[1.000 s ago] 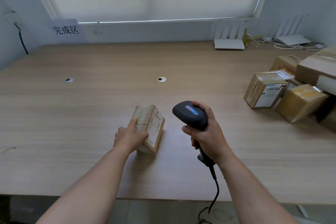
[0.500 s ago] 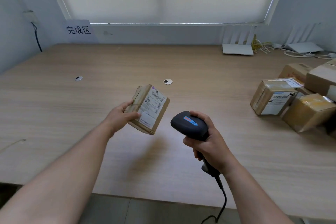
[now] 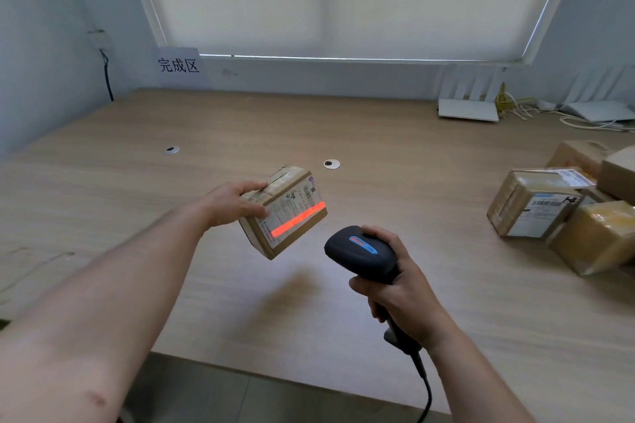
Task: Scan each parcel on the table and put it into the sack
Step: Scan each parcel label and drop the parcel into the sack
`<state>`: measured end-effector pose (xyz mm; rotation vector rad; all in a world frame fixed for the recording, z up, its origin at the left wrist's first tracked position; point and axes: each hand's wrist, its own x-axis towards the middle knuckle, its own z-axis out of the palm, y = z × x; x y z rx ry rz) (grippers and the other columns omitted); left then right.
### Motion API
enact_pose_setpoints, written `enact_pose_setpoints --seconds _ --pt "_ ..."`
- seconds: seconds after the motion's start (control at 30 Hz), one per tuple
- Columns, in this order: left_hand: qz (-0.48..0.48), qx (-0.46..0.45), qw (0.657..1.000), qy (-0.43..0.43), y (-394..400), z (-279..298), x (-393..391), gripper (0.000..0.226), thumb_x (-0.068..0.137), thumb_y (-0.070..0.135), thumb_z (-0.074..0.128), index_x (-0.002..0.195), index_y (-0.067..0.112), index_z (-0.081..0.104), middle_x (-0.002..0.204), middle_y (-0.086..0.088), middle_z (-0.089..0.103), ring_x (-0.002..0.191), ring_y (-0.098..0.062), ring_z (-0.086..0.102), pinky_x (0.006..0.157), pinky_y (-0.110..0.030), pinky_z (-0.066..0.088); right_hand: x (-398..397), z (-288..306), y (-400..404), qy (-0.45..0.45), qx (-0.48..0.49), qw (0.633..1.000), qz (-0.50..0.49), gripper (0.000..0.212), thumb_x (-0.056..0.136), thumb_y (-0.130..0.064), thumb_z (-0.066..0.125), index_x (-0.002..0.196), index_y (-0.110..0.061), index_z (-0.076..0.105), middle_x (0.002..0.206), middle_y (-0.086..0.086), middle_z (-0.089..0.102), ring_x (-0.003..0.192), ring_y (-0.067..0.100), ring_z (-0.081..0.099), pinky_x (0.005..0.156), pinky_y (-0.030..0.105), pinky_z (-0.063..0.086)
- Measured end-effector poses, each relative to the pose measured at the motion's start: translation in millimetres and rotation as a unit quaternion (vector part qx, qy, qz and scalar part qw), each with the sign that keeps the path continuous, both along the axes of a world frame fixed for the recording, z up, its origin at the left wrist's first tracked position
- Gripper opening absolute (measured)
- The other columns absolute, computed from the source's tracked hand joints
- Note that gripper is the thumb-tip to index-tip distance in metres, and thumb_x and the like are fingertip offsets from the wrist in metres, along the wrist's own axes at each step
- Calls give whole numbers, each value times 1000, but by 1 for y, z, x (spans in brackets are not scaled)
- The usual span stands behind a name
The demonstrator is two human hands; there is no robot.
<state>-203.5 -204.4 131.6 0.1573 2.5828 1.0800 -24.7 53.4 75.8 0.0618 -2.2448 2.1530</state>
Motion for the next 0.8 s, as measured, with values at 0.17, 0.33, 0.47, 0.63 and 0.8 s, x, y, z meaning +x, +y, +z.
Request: enact_pose_setpoints --seconds 0.17,0.33,0.47,0.63,0.8 --pt "-2 -11 1000 -3 2 2 4 68 81 17 74 140 32 45 126 -2 56 113 -17 52 98 -28 37 3 0 4 4 1 1000 0 73 80 10 69 117 -51 54 109 6 63 45 24 47 45 30 43" --pt "3 -22 1000 -3 5 2 8 69 80 18 75 140 32 46 127 -2 56 116 -19 52 103 -32 38 8 -1 11 3 2 1000 4 72 80 10 69 118 -50 54 111 5 62 45 24 47 46 30 43" --pt "7 -18 1000 -13 9 4 16 68 81 16 75 140 31 45 125 -3 58 113 -18 53 97 -28 38 13 0 16 3 1 1000 7 72 80 10 69 118 -49 54 111 2 63 45 24 47 46 30 44" --pt "30 1 1000 -6 15 4 29 73 80 15 74 143 33 40 127 -5 55 113 -20 54 96 -30 39 18 2 21 0 -6 1000 10 72 81 9 70 117 -52 54 111 4 63 46 25 48 46 30 44" --pt "131 65 989 14 17 -24 36 97 49 36 78 131 58 31 130 -12 50 123 -33 48 104 -53 41 21 9 24 14 -69 998 -8 68 83 8 69 116 -50 56 105 10 64 47 26 49 45 33 44"
